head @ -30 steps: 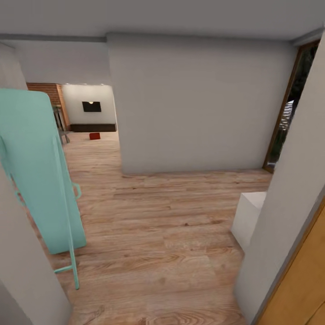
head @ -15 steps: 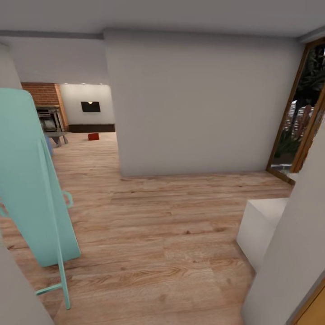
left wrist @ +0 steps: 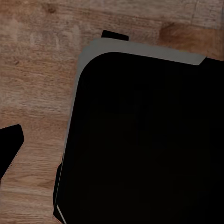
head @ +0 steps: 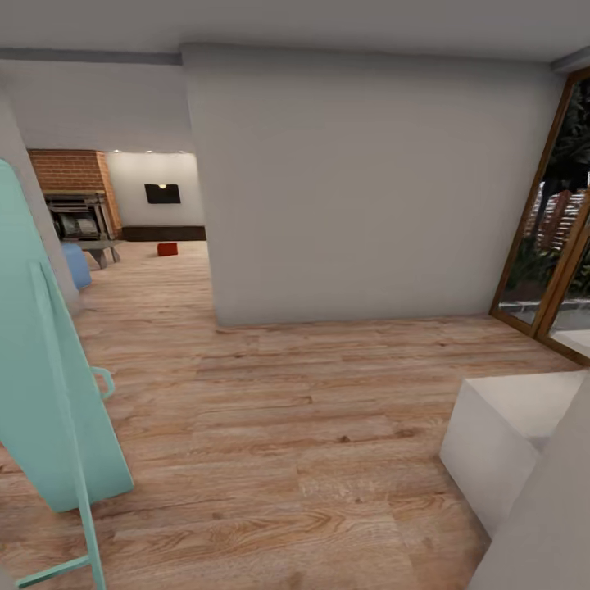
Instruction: Move the two storage containers from the living room to the garage. In the garage, place one container on the floor and stack the other container on top of it (either order is fine).
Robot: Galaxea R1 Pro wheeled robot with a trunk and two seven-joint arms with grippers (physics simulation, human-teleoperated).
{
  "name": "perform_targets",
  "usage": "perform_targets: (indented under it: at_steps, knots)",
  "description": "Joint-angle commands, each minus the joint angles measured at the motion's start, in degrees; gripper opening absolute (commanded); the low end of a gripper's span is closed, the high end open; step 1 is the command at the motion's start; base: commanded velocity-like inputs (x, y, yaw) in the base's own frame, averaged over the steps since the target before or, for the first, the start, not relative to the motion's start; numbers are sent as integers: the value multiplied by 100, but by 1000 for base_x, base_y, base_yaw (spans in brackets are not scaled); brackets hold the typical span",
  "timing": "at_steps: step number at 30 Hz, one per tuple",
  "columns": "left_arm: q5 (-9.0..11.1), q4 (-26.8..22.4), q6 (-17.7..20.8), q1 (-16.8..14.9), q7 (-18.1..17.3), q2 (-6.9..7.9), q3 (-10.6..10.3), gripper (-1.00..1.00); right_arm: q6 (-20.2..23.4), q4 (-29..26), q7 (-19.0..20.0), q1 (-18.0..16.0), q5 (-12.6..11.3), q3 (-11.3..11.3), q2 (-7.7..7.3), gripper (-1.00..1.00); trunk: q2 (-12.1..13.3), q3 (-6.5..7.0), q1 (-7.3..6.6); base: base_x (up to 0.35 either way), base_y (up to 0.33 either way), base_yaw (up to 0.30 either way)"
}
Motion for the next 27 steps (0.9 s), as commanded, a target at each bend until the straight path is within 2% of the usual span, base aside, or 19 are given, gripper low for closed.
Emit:
perform_targets:
  at_steps: [1,27]
  knots:
    - [27,-11,-3,1,5,0,1,100,-11,14,-11,-5,-45,48,0,100,-2,-5,3,324,0,0]
    - [19,-29,0,1,4,-16,1,100,0,14,-76,-5,-52,63,8,100,-2,-5,3,324,0,0]
